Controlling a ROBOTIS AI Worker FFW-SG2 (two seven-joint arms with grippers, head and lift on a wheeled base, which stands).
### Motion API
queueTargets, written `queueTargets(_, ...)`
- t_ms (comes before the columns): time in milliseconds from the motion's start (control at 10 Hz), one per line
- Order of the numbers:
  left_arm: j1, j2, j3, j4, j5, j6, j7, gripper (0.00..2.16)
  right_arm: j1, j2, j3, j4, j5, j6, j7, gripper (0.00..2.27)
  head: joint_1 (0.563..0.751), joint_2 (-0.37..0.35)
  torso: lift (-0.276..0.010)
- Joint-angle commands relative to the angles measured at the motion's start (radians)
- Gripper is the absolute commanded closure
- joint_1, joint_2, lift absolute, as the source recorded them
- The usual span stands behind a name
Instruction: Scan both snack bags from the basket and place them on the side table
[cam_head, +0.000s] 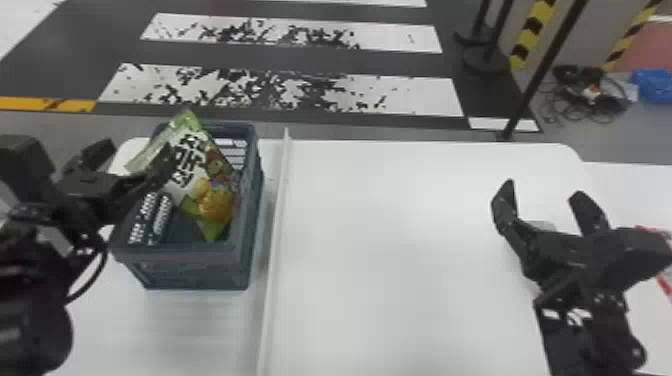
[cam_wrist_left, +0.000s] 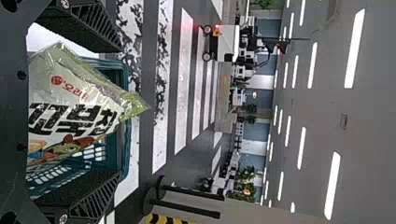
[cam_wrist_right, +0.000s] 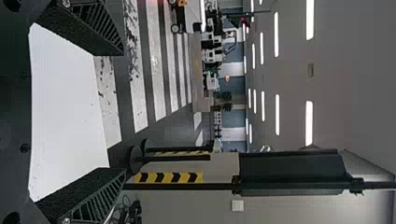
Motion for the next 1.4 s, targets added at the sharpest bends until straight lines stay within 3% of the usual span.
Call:
queueTargets(0, -0.018, 0.001, 0.017, 0.001, -0.004, 0.019, -0.003, 0.07, 0.039, 0.001, 0.082, 0.011, 0.037, -0.055, 0.000, 0.04, 0.695, 0.024, -0.075)
queueTargets(200, -0.046, 0.010, 0.043, 0.004, -0.033, 0.074, -0.005, 0.07, 0.072, 0.001, 0.156, 0.050, 0.057, -0.126, -0.002, 0.05, 0.695, 0.095, -0.075)
queueTargets(300, -0.083, 0.029, 0.043, 0.020, -0.056, 0.151, -0.009, 0.07, 0.074, 0.001, 0.171, 0.062, 0.062, -0.129, -0.002, 0.05, 0.695, 0.138, -0.075)
queueTargets(400, -0.130, 0.035, 0.043, 0.060, -0.084, 0.175, -0.031, 0.07, 0.077, 0.001, 0.176, 0.065, 0.065, -0.129, -0.002, 0.05, 0.695, 0.173, -0.075)
queueTargets(600, -0.202, 0.053, 0.028, 0.115, -0.125, 0.234, -0.066, 0.08, 0.079, 0.001, 0.176, 0.065, 0.063, -0.129, -0.002, 0.05, 0.695, 0.191, -0.075)
queueTargets(800, -0.238, 0.066, -0.013, 0.141, -0.164, 0.295, -0.104, 0.18, 0.079, 0.001, 0.173, 0.065, 0.059, -0.129, -0.002, 0.05, 0.695, 0.184, -0.075)
queueTargets(1000, -0.248, 0.066, -0.050, 0.161, -0.211, 0.307, -0.164, 0.42, 0.077, 0.001, 0.168, 0.067, 0.053, -0.126, -0.002, 0.05, 0.695, 0.162, -0.075)
queueTargets(1100, -0.248, 0.067, -0.052, 0.170, -0.224, 0.307, -0.197, 0.64, 0.076, 0.001, 0.167, 0.067, 0.051, -0.126, -0.002, 0.05, 0.695, 0.147, -0.075)
queueTargets(1300, -0.250, 0.073, -0.052, 0.170, -0.225, 0.317, -0.243, 1.42, 0.072, 0.001, 0.165, 0.070, 0.048, -0.126, -0.002, 0.05, 0.695, 0.128, -0.075)
